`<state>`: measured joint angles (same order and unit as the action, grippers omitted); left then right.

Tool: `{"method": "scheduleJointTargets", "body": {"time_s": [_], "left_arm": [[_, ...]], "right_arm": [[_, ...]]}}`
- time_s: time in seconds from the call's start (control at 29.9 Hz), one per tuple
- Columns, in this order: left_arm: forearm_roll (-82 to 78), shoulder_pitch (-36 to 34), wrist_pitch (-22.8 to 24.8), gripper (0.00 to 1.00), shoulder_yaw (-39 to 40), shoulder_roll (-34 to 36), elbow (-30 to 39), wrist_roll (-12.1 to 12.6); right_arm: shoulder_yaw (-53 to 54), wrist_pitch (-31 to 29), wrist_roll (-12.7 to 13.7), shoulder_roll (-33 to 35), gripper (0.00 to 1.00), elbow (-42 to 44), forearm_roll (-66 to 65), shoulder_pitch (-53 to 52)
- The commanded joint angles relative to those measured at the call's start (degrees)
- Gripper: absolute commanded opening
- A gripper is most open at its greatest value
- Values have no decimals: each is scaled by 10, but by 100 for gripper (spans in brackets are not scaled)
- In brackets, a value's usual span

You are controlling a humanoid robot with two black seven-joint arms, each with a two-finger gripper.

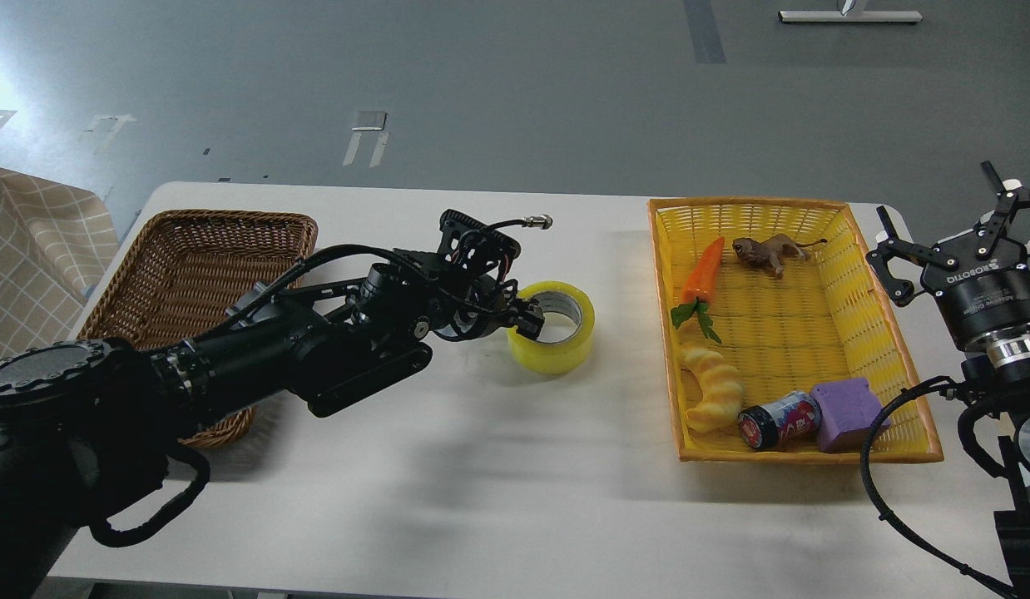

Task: Place and transfer tape with both arms
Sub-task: 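Lift the tape roll with the left gripper over the wicker basket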

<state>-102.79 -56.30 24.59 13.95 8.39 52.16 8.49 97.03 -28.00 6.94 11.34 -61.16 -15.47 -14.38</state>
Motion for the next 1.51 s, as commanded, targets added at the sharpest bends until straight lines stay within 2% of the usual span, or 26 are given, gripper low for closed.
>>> {"method": "scheduleJointTargets", "body": {"time_s": [0.0, 0.23, 0.47, 0.64, 0.8, 1.0, 1.14, 1.47], "left_arm": [[7, -20, 2, 0, 2, 21, 21, -1], [31, -63, 6, 0, 5, 81, 35, -11], [47, -90, 13, 0, 2, 166, 49, -43], [45, -90, 14, 0, 2, 220, 49, -75], [45, -88, 14, 0, 0, 265, 49, -86], [46, -82, 15, 0, -6, 323, 47, -106], [46, -80, 13, 0, -39, 372, 45, -128], [49, -67, 13, 0, -56, 446, 43, -158]], "right_arm": [[1, 0, 0, 0, 100, 0, 0, 0], [0, 0, 0, -6, 100, -1, 0, -1], [2, 0, 0, -9, 100, -2, 0, -3], [3, 0, 0, -9, 100, -2, 0, -3], [2, 0, -1, -10, 100, -1, 0, -6], [1, 0, 0, -14, 100, 0, 0, -7], [-3, 0, 0, -15, 100, 3, 0, -7], [-7, 0, 0, -23, 100, 3, 0, -7]]}}
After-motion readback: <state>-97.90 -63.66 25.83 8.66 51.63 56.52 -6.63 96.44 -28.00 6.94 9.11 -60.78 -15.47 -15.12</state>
